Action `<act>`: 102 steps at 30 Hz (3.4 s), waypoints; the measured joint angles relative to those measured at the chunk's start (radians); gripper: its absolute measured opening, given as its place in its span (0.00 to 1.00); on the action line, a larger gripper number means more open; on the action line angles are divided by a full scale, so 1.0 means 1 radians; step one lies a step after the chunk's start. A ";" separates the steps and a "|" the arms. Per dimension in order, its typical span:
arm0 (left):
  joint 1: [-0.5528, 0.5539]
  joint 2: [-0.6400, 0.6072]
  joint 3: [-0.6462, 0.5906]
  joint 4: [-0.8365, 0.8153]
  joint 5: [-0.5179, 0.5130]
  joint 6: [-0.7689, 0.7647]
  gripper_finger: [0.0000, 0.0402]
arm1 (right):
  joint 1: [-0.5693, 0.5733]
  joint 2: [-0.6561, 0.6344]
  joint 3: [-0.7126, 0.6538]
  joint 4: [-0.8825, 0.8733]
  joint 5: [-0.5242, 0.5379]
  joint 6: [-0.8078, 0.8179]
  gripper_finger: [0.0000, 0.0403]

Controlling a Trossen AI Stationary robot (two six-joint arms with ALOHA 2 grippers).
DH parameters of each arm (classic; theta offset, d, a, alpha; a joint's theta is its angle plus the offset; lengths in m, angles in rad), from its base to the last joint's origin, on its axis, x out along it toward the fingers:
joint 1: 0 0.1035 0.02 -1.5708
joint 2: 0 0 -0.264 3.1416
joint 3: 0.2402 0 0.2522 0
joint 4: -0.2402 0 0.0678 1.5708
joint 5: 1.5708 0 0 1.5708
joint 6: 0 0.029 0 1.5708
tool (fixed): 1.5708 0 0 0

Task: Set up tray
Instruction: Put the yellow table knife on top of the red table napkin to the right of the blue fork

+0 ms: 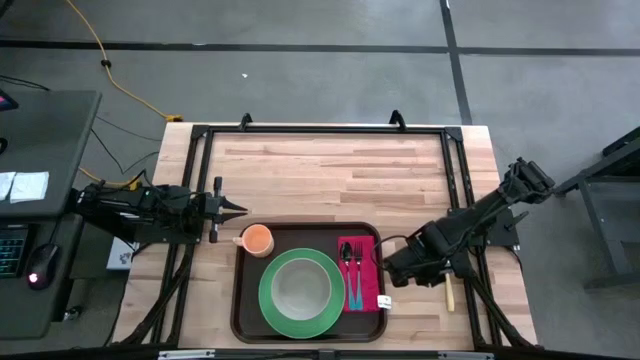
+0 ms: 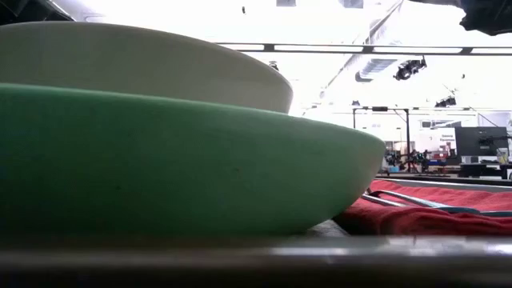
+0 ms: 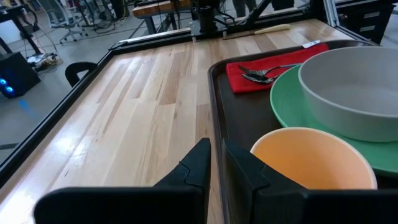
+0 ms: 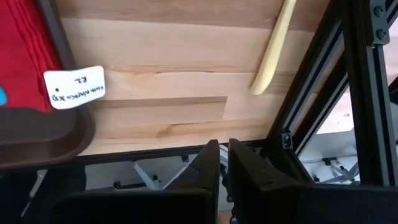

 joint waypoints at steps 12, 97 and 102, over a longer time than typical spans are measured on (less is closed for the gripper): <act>0.000 0.000 0.000 0.000 -0.001 -0.001 0.18 | 0.018 0.000 0.000 0.087 0.001 -0.033 0.03; 0.000 0.000 0.000 0.000 0.022 -0.013 0.18 | 0.156 0.041 0.000 0.014 0.174 -0.043 0.64; 0.000 0.000 0.000 -0.001 0.022 -0.013 0.18 | 0.156 0.041 0.000 0.015 0.168 -0.026 0.64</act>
